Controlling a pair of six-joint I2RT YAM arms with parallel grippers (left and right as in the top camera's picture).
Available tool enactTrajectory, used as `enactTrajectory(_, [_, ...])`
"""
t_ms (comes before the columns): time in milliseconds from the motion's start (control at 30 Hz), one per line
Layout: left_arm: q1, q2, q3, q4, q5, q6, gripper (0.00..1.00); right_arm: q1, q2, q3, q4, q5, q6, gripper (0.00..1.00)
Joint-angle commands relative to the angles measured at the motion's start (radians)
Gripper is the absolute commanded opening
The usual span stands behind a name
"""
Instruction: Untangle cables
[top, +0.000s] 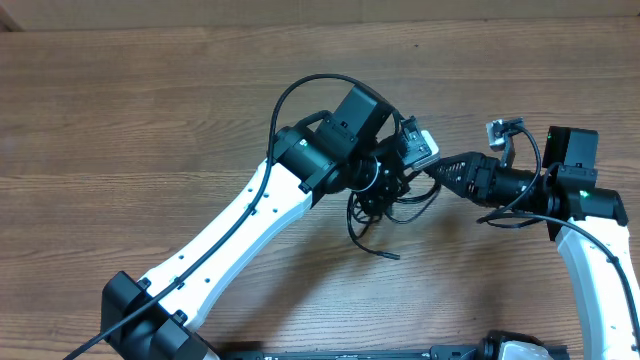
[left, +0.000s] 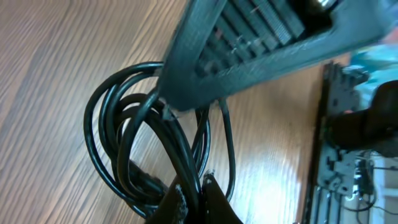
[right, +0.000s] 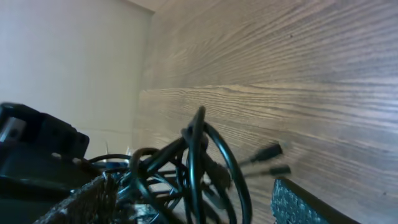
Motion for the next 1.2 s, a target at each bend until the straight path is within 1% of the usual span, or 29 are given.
enactTrajectory(0, [0.000, -0.036, 0.010, 0.028, 0.109, -0.022, 0.04, 0.001, -0.004, 0.002, 0.002, -0.016, -0.100, 0.75])
enactTrajectory(100, [0.000, -0.036, 0.010, 0.043, 0.162, -0.021, 0.04, 0.001, -0.004, 0.002, 0.002, 0.047, -0.099, 0.62])
enactTrajectory(133, [0.000, -0.036, 0.010, 0.049, 0.186, -0.018, 0.04, 0.001, -0.004, 0.002, -0.002, 0.086, -0.099, 0.50])
enactTrajectory(233, [0.000, -0.036, 0.010, 0.049, 0.204, -0.003, 0.04, 0.001, -0.004, 0.002, -0.007, 0.118, -0.098, 0.38])
enactTrajectory(267, [0.000, -0.036, 0.011, 0.049, 0.222, 0.008, 0.04, 0.001, -0.004, 0.002, -0.010, 0.123, -0.098, 0.37])
enactTrajectory(333, [0.000, -0.036, 0.011, 0.051, 0.254, 0.029, 0.04, 0.001, -0.004, 0.002, -0.009, 0.124, -0.099, 0.37])
enactTrajectory(433, [0.000, -0.036, 0.011, 0.061, 0.272, 0.031, 0.04, 0.001, -0.004, 0.002, -0.009, 0.132, -0.099, 0.37])
enactTrajectory(567, [0.013, -0.038, 0.011, 0.078, 0.272, 0.031, 0.04, 0.001, -0.004, 0.002, -0.020, 0.146, -0.099, 0.37])
enactTrajectory(700, [0.040, -0.042, 0.011, 0.095, 0.273, 0.026, 0.04, 0.001, -0.004, 0.002, -0.037, 0.145, -0.099, 0.31])
enactTrajectory(900, [0.067, -0.043, 0.011, 0.129, 0.273, 0.019, 0.04, 0.001, -0.004, 0.002, -0.075, 0.144, -0.099, 0.31])
enactTrajectory(1000, [0.069, -0.043, 0.011, 0.135, 0.272, 0.019, 0.04, 0.001, -0.004, 0.002, -0.085, 0.131, -0.099, 0.33])
enactTrajectory(1067, [0.070, -0.043, 0.011, 0.136, 0.259, 0.020, 0.04, 0.001, -0.004, 0.002, -0.085, 0.082, -0.099, 0.38])
enactTrajectory(1167, [0.070, -0.043, 0.011, 0.135, 0.201, 0.019, 0.04, 0.001, -0.004, 0.002, -0.084, 0.021, -0.099, 0.43])
